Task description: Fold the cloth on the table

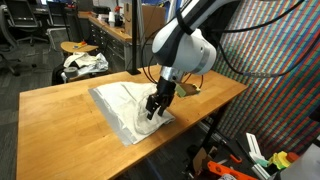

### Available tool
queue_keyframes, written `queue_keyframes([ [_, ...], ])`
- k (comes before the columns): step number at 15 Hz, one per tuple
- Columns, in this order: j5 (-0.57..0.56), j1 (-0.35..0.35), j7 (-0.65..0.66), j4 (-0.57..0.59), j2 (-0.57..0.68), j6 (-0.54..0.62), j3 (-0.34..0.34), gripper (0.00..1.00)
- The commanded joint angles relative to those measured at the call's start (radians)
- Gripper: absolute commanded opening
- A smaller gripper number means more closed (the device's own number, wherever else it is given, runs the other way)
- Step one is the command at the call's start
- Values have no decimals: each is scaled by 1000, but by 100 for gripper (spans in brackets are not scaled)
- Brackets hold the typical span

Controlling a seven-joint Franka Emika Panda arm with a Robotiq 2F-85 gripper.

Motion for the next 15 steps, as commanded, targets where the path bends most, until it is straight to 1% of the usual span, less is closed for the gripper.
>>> queue_keyframes([
  [1, -51, 10, 51, 5, 30, 91, 5, 42],
  [3, -100, 7, 87, 2, 42, 119, 6, 27],
  [5, -176, 5, 147, 2, 59, 131, -1, 11],
  [6, -225, 5, 187, 1, 64, 129, -7, 8],
  [9, -352, 4, 294, 4, 72, 105, -25, 2],
  [10, -389, 4, 327, 6, 72, 97, -29, 7],
  [13, -506, 5, 421, 23, 72, -1, -42, 9],
  [15, -547, 3, 454, 44, 76, -69, -45, 9],
])
